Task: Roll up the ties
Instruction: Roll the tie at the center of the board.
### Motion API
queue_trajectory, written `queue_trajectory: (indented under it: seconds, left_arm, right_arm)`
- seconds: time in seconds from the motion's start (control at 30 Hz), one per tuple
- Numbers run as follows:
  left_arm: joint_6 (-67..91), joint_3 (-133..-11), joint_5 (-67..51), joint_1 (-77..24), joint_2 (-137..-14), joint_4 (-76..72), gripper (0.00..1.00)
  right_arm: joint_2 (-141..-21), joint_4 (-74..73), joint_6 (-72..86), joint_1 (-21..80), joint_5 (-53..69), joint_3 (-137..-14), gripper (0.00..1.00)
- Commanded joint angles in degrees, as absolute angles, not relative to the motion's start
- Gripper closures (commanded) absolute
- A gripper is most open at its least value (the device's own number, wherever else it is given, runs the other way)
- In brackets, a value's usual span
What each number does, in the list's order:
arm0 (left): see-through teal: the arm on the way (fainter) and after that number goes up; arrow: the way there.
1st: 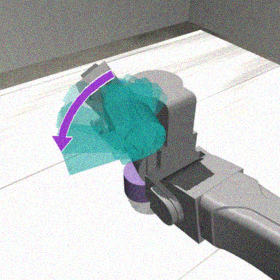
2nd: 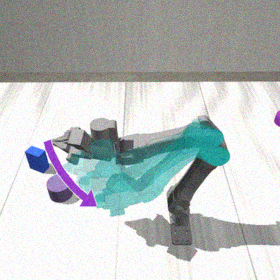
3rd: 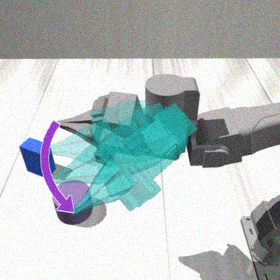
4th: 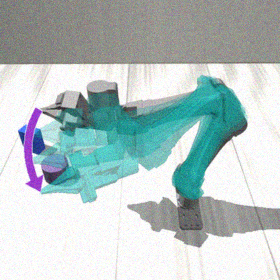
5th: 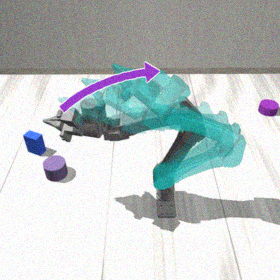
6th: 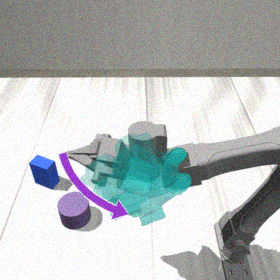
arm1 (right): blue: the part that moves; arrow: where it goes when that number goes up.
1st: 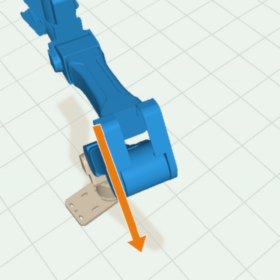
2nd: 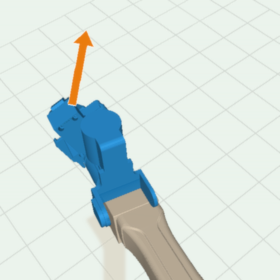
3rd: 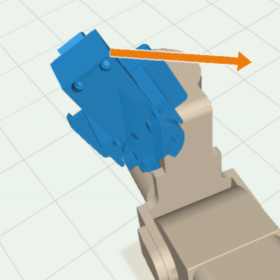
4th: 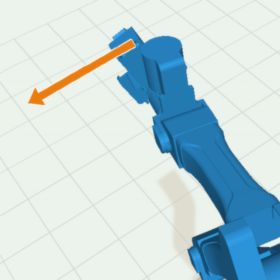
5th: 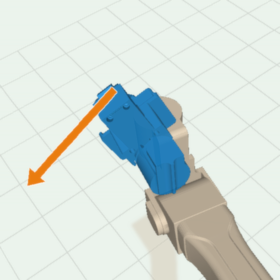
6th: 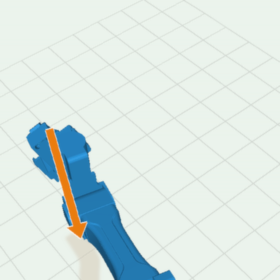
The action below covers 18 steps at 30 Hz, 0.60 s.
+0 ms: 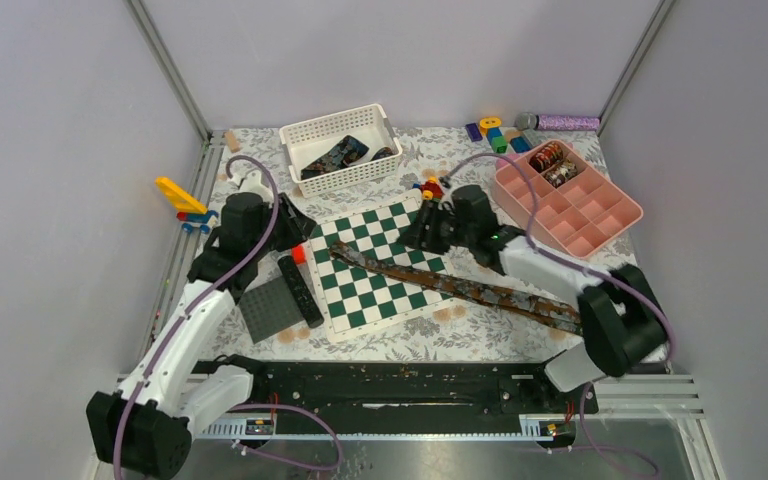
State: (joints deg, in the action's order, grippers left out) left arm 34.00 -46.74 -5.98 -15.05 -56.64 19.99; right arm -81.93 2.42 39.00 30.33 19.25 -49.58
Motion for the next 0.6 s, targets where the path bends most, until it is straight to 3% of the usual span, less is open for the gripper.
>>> queue_trajectory:
  seconds: [0.0,0.17,0.3,0.57]
  left_arm:
    - [31.87,-51.43,-2.81,-14.46,-51.61,22.5,0.65]
    - [31.25,-50.7,-3.38,-14.41,-49.58,24.5,0.64]
    - [31.04,-49.93,-3.56,-14.33,-48.96,24.86,0.64]
    - [30.75,-48.59,-4.19,-14.03,-48.53,24.85,0.67]
  right_arm:
    - [-94.08,30.99,51.11,34.51,24.11,-55.85,0.52]
    - [-111.86,47.45,60.22,37.73,25.61,-65.55,0.73]
    - [-121.98,52.11,63.58,39.98,25.87,-73.71,0.87]
    - [-125.88,50.77,63.29,44.35,22.22,-74.2,0.95]
